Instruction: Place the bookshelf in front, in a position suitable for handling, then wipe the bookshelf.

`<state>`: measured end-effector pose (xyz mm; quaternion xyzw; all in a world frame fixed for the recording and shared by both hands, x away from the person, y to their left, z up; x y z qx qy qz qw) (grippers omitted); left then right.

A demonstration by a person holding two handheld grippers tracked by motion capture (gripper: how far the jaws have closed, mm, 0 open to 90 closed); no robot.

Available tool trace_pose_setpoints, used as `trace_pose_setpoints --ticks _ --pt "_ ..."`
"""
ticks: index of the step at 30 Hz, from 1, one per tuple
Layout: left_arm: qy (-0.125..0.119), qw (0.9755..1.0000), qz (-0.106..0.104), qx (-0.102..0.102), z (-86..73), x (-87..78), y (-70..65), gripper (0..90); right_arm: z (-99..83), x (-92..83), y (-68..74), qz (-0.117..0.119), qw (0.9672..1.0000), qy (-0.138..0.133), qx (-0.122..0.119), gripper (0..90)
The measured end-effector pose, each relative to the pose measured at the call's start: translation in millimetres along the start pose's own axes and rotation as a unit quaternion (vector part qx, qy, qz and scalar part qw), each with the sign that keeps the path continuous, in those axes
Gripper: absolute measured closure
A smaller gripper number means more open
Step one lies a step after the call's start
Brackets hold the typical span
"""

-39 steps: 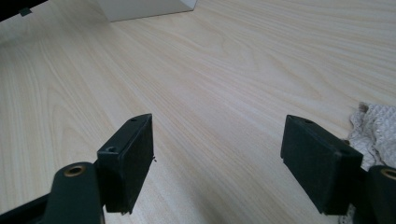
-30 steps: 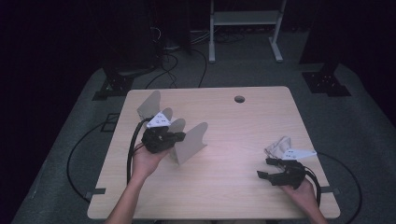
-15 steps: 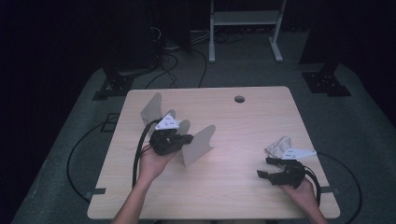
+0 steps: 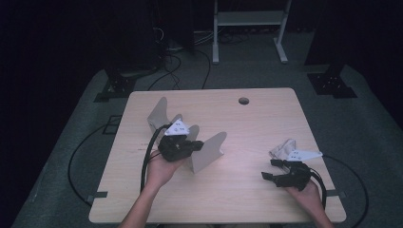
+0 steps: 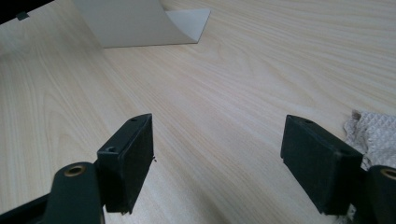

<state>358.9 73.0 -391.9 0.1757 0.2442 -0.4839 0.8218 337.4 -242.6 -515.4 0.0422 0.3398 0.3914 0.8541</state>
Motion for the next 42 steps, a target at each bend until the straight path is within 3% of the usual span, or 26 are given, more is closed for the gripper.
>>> trace_pose_setpoints --ticks 15,28,31,33,37,42 --pt "0.002 0.9997 -0.022 0.009 4.4 4.4 -18.5 88.3 0.6 -0.1 -0.4 -0.001 1.0 -0.001 0.001 25.0" --pt "0.01 0.998 -0.052 0.035 9.9 9.4 -45.7 88.0 1.3 1.9 -0.8 0.001 1.0 0.003 0.0 25.0" --pt "0.009 0.9978 -0.056 0.035 9.8 9.5 -45.8 86.6 1.4 1.7 -0.3 0.001 1.0 0.003 -0.001 25.0" --pt "-0.005 0.9975 -0.069 0.016 10.4 9.3 -45.2 83.0 1.2 1.6 0.0 0.001 1.0 0.004 -0.002 25.0" --pt "-0.023 0.9981 -0.057 0.012 12.3 2.6 -40.7 72.2 1.2 1.3 0.0 0.001 1.0 0.002 0.0 25.0" --pt "-0.033 0.9984 -0.044 0.01 14.7 -6.1 -36.1 67.1 0.7 3.7 0.2 0.001 1.0 0.006 -0.001 25.0"
Point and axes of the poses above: each handheld gripper's, and its own axes: x roughly forward along the jaws, z roughly out of its top, y roughly to its left, the point moved 6 cm from there along x, roughly forward along the jaws, and after that the axes turned 9 degrees about x, right-handed, at the moved point
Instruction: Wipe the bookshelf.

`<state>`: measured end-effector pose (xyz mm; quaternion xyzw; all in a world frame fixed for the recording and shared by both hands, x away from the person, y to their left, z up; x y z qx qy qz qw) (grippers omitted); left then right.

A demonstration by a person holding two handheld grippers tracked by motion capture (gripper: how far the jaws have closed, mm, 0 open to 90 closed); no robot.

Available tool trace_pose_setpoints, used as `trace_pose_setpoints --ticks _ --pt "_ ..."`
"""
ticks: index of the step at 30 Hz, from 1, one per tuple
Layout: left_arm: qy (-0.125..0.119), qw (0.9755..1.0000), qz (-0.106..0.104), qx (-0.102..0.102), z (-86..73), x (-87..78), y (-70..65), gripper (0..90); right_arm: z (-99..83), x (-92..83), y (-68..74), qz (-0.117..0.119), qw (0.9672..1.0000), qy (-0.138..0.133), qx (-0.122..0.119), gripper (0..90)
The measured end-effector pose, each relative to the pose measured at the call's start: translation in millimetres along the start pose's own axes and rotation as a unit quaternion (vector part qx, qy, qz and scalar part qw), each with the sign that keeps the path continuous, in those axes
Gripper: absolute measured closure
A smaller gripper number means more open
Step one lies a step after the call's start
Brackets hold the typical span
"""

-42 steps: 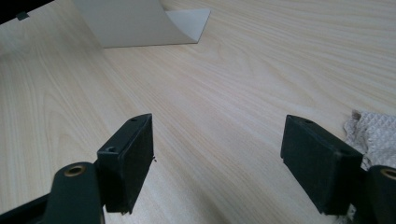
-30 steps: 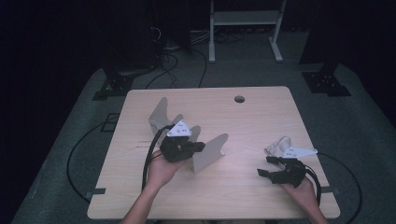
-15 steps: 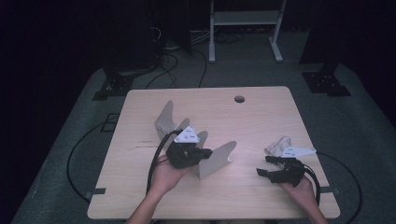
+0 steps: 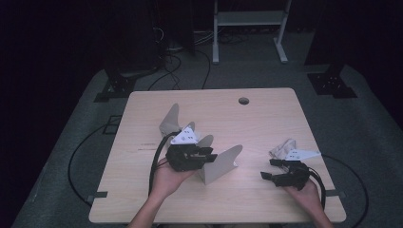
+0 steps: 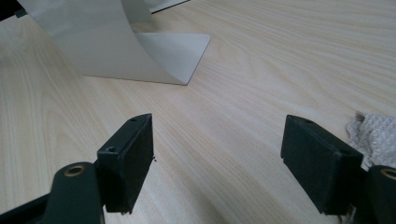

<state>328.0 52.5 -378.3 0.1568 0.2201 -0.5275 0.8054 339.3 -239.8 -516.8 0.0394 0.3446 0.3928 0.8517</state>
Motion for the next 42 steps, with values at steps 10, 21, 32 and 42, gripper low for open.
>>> trace_pose_setpoints --ticks 10,21,32,42 --pt "-0.02 0.9987 0.046 -0.002 -3.5 -26.0 17.7 63.3 -2.5 -1.4 -1.2 -0.003 1.0 0.002 0.0 24.6" --pt "-0.033 0.9924 0.117 -0.02 -27.3 -68.2 46.9 62.9 -2.7 -4.1 -1.3 -0.006 1.0 -0.002 0.003 24.6" --pt "-0.022 0.9846 0.169 -0.041 -70.6 -84.0 68.8 60.7 -1.7 -7.3 -3.6 -0.011 0.9999 -0.009 0.005 24.6" --pt "-0.013 0.9812 0.18 -0.067 -102.3 -76.3 88.3 60.4 -0.7 -8.6 -6.1 -0.016 0.9998 -0.011 0.004 24.6"
Point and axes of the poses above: each handheld gripper's, and its own axes: x roughly forward along the jaws, z roughly out of its top, y roughly to its left, the point moved 6 cm from there along x, roughly forward along the jaws, and after that the axes turned 9 degrees about x, right-handed, at the moved point
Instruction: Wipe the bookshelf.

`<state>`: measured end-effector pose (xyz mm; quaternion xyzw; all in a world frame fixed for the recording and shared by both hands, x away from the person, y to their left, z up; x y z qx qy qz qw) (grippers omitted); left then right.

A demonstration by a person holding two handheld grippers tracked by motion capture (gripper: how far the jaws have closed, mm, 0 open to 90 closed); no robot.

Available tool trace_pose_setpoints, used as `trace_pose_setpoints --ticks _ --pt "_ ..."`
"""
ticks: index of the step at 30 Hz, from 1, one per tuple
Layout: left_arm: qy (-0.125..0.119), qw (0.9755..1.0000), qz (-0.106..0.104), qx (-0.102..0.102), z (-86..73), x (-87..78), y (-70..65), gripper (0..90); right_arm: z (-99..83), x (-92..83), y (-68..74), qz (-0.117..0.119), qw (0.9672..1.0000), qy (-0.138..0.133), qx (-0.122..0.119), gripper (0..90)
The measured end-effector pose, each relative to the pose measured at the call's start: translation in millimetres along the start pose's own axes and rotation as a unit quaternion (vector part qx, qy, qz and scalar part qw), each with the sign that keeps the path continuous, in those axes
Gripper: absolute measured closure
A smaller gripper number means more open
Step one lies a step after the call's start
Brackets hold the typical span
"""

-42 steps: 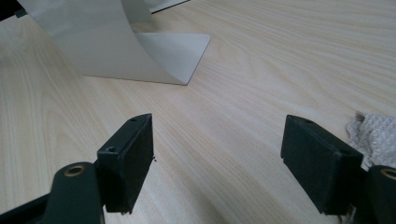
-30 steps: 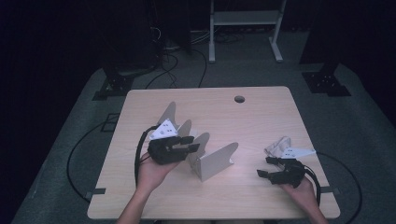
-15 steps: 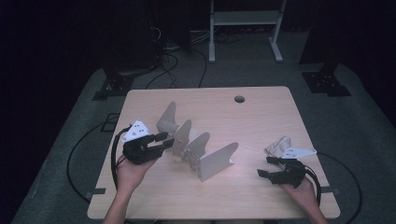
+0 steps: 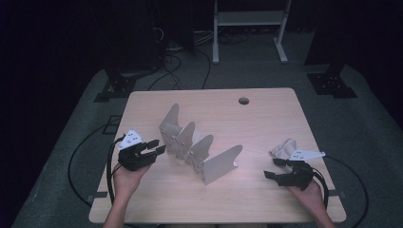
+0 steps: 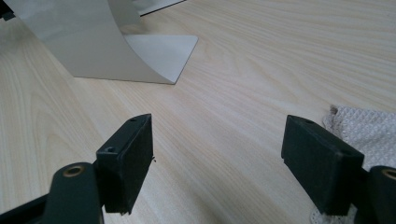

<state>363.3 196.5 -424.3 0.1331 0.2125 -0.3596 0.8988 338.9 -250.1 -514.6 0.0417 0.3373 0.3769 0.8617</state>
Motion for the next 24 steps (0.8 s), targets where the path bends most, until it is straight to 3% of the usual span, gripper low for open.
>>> trace_pose_setpoints --ticks 8,24 --pt "0.008 0.9997 0.018 -0.014 -15.7 16.7 14.3 59.3 0.1 -2.6 -1.1 -0.005 1.0 -0.002 -0.004 24.6" --pt "0.021 0.999 0.035 -0.021 -22.7 37.1 27.0 60.2 2.4 -9.2 -5.1 -0.016 0.9998 -0.013 -0.003 24.6"
Point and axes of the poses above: each handheld gripper's, and its own axes: x roughly forward along the jaws, z roughly out of its top, y roughly to its left, the point moved 6 cm from there along x, roughly forward along the jaws, and after that the axes turned 9 degrees about x, right-handed, at the moved point
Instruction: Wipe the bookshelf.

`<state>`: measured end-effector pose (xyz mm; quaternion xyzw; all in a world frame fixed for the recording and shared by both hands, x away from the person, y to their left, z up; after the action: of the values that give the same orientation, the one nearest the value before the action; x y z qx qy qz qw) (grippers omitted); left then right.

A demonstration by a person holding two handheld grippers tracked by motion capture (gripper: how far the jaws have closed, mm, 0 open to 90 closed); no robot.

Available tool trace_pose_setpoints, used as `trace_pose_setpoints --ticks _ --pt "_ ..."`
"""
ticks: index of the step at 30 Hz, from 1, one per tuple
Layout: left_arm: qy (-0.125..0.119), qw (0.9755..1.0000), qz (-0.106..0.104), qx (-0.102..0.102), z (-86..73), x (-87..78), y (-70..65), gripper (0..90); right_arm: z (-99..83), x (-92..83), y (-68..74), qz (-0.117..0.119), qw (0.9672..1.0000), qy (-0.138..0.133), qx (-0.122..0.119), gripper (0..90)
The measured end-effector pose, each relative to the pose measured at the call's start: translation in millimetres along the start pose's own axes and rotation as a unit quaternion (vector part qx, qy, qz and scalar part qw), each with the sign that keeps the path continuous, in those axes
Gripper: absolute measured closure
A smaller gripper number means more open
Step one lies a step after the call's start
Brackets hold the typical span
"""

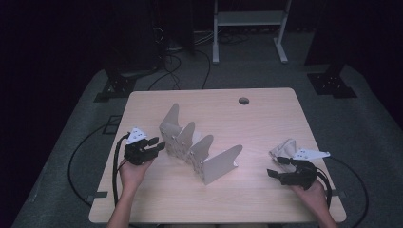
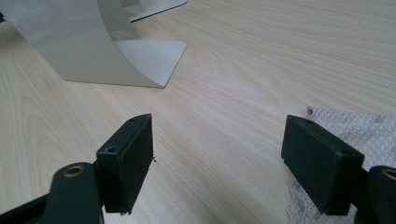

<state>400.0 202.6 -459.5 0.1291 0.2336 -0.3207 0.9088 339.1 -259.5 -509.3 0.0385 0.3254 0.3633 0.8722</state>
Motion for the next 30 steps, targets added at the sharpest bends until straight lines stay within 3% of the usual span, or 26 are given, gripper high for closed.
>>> trace_pose_setpoints --ticks 13,17,25,30 --pt "0.007 0.9999 0.011 -0.001 -1.6 11.6 3.8 60.1 0.7 -6.5 -7.4 -0.012 0.9998 -0.01 0.008 24.6" --pt "0.0 1.0 0.005 -0.005 -1.3 14.5 4.9 62.7 0.4 -6.4 -7.9 -0.014 0.9998 -0.008 0.008 24.6" --pt "-0.004 0.9993 -0.027 0.024 3.7 20.0 2.0 78.2 0.3 -5.9 -9.4 -0.014 0.9998 -0.008 0.007 24.6" --pt "-0.008 0.9987 -0.042 0.028 7.0 25.5 3.6 78.6 0.0 -5.2 -10.4 -0.014 0.9999 -0.005 0.008 24.7"
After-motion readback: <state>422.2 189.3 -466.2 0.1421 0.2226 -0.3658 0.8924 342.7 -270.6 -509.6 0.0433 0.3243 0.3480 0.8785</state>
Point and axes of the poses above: each handheld gripper's, and its own axes: x roughly forward along the jaws, z roughly out of its top, y roughly to its left, the point moved 6 cm from there along x, roughly forward along the jaws, and after that the axes turned 9 degrees about x, right-handed, at the moved point
